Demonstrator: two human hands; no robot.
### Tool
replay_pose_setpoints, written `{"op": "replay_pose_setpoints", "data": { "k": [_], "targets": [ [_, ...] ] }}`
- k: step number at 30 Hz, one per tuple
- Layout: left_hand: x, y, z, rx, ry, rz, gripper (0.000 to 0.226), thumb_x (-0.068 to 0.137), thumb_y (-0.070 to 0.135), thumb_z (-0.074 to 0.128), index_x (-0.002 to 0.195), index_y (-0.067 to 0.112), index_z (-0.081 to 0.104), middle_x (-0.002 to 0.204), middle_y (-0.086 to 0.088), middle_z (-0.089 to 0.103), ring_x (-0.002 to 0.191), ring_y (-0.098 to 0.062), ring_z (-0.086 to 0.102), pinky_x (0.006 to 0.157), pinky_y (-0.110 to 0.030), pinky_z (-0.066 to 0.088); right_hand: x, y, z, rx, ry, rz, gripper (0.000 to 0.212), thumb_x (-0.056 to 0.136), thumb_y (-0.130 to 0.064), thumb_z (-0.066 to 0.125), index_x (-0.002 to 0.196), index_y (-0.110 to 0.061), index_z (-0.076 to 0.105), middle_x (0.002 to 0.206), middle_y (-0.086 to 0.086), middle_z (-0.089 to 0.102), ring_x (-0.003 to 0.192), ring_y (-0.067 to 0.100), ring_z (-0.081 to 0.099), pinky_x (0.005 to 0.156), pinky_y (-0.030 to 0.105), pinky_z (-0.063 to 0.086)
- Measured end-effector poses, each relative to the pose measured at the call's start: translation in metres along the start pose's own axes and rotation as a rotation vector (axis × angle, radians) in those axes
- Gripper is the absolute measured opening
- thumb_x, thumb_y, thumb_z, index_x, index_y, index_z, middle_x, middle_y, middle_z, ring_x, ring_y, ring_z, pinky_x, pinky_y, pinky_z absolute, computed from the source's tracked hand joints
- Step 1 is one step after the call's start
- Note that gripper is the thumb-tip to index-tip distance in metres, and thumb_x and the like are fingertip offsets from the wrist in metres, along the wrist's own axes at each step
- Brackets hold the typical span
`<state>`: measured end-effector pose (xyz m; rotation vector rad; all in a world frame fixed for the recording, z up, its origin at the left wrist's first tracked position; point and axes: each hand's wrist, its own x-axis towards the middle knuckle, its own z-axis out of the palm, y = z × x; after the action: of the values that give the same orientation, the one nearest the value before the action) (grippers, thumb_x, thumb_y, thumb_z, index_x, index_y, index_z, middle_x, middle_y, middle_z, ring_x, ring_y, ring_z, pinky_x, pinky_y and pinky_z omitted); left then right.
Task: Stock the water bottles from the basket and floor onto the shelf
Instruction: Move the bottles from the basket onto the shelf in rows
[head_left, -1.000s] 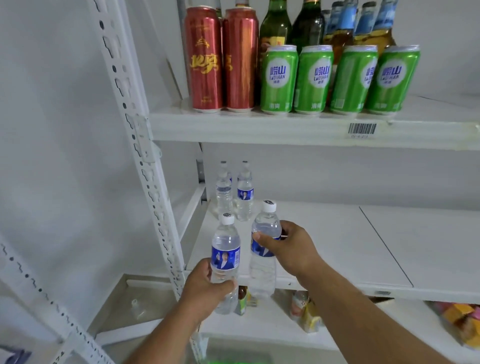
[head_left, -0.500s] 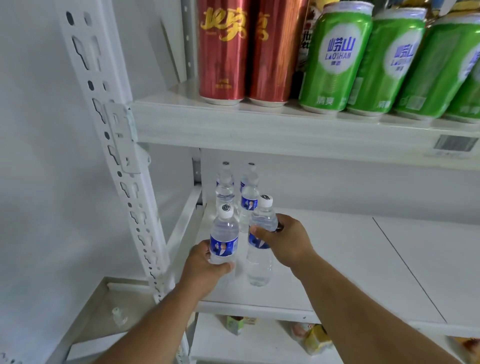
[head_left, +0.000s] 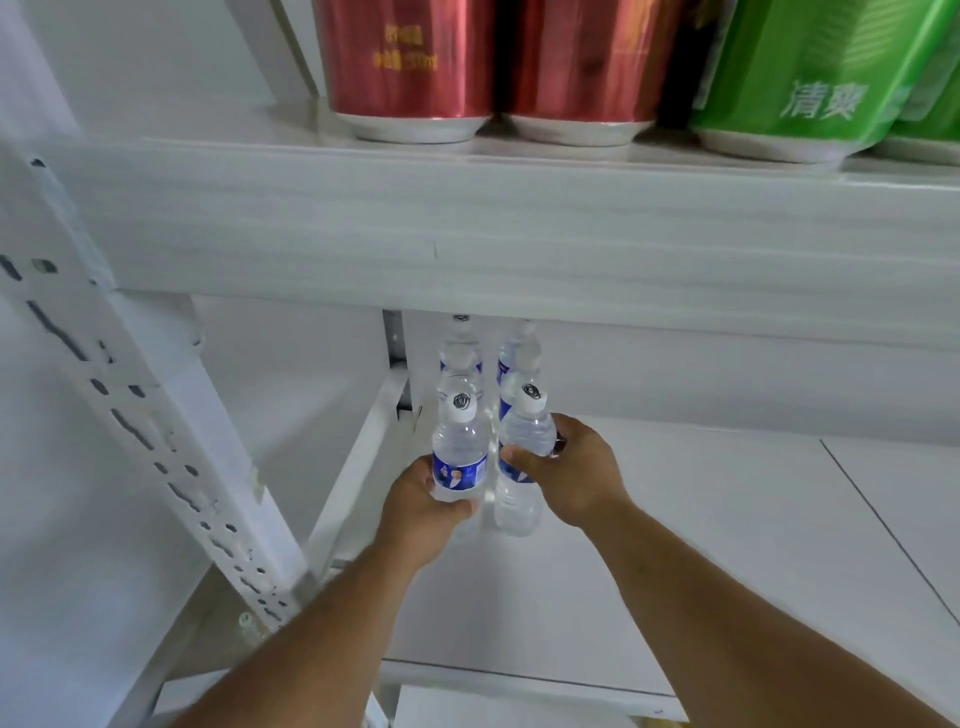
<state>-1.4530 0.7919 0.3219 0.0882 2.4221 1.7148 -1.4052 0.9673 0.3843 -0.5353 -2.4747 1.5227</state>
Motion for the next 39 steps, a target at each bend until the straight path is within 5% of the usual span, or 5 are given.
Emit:
{"op": "replay_pose_setpoints", "data": {
  "k": [10, 15, 19, 32, 39],
  "targets": [
    [0.033, -0.015, 0.008, -0.002, -0.029, 0.002, 0.060, 0.067, 0.015, 0.084, 0.120, 0.028, 0.059, 0.115, 0.012, 0.065, 0.108, -0.010, 0.062, 0.090, -0.035, 0.054, 0.026, 0.008, 0.009, 0.008, -0.015, -0.024, 0.024, 0.076, -0.029, 0.081, 0.097, -0.026, 0.070, 0.087, -0.007, 0.074, 0.084, 0.011, 0.068, 0.070, 0.023, 0.051],
    [0.036, -0.015, 0.007, 0.030, -0.055, 0.022, 0.063, 0.069, 0.018, 0.083, 0.125, 0.028, 0.055, 0.116, 0.012, 0.065, 0.104, -0.007, 0.064, 0.081, -0.026, 0.053, 0.024, 0.006, 0.007, 0.009, -0.018, -0.024, 0.025, 0.076, -0.023, 0.081, 0.098, -0.023, 0.068, 0.090, -0.007, 0.072, 0.086, 0.010, 0.066, 0.066, 0.017, 0.047],
    [0.035, -0.017, 0.007, 0.065, -0.045, 0.020, 0.063, 0.069, 0.023, 0.083, 0.124, 0.029, 0.053, 0.120, 0.011, 0.064, 0.110, -0.011, 0.061, 0.092, -0.036, 0.054, 0.020, 0.008, 0.005, 0.017, -0.016, -0.023, 0.031, 0.078, -0.023, 0.081, 0.097, -0.034, 0.059, 0.092, -0.016, 0.067, 0.085, 0.000, 0.061, 0.067, 0.013, 0.044],
    [0.008, -0.005, 0.002, 0.141, 0.019, -0.031, 0.056, 0.085, 0.009, 0.071, 0.136, 0.015, 0.050, 0.140, -0.003, 0.056, 0.130, -0.017, 0.052, 0.103, -0.031, 0.042, -0.004, 0.008, -0.003, -0.097, -0.013, 0.102, 0.058, 0.080, -0.035, 0.080, 0.126, -0.008, 0.055, 0.125, 0.009, 0.061, 0.119, 0.027, 0.058, 0.086, 0.040, 0.055],
    [-0.053, 0.001, -0.008, 0.528, -0.037, 0.043, 0.073, 0.091, 0.032, 0.061, 0.153, 0.017, 0.026, 0.157, -0.004, 0.033, 0.142, -0.023, 0.035, 0.113, -0.035, 0.033, -0.063, 0.012, -0.003, -0.334, -0.088, 0.145, 0.079, 0.092, -0.049, 0.062, 0.155, -0.015, 0.029, 0.156, 0.003, 0.040, 0.140, 0.022, 0.043, 0.108, 0.031, 0.037]
  ]
}}
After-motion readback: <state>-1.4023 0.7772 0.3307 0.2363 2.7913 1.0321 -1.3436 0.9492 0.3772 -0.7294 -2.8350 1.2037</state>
